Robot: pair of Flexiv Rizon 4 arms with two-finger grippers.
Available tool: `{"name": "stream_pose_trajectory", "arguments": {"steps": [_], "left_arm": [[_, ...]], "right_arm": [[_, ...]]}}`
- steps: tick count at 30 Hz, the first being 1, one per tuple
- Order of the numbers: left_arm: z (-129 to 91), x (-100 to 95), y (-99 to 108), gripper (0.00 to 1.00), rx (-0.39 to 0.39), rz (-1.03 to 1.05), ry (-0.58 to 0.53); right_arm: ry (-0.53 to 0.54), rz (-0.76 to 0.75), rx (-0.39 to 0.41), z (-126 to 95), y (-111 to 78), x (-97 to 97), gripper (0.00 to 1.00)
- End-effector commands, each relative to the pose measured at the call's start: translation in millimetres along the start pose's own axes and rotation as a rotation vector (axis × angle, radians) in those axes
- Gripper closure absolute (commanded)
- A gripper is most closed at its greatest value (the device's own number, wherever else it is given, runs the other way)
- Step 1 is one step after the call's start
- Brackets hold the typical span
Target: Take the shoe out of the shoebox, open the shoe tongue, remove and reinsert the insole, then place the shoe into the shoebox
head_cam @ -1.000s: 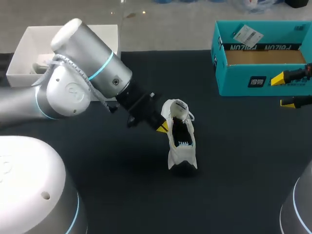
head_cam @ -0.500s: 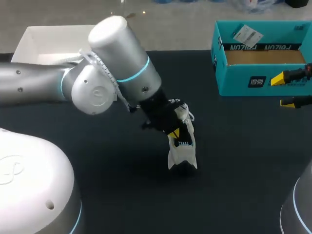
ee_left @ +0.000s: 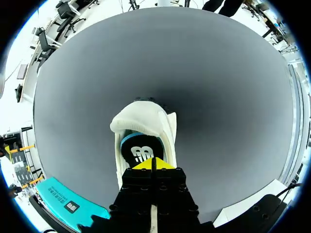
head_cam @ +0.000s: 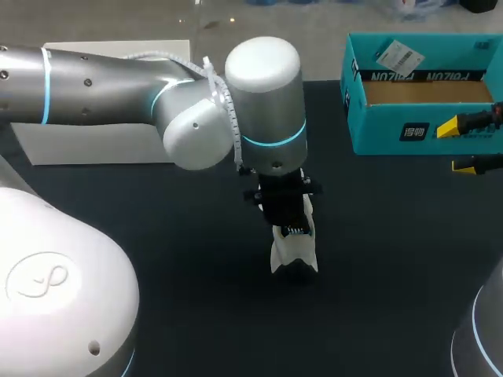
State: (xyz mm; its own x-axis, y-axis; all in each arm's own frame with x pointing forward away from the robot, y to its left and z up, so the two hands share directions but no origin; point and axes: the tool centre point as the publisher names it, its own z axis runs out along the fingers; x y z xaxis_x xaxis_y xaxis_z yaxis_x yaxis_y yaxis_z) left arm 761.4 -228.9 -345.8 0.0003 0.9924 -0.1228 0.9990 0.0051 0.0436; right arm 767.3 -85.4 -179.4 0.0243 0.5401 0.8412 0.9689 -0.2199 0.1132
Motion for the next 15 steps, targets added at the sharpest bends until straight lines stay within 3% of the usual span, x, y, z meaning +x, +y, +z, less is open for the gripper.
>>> {"name": "stream_pose_trajectory", "arguments": {"steps": [1,15], "left_arm": [[13.7,-9.0,2.7,1.0,0.029,-0.013,0.191],[45.5,-1.9,-20.7,1.0,0.135,-0.114,0.117]], "right_arm": [[-0.002,0.001,0.0,0.6,0.0,0.1,0.0],[-0.002,0.001,0.0,0.6,0.0,0.1,0.0]]}}
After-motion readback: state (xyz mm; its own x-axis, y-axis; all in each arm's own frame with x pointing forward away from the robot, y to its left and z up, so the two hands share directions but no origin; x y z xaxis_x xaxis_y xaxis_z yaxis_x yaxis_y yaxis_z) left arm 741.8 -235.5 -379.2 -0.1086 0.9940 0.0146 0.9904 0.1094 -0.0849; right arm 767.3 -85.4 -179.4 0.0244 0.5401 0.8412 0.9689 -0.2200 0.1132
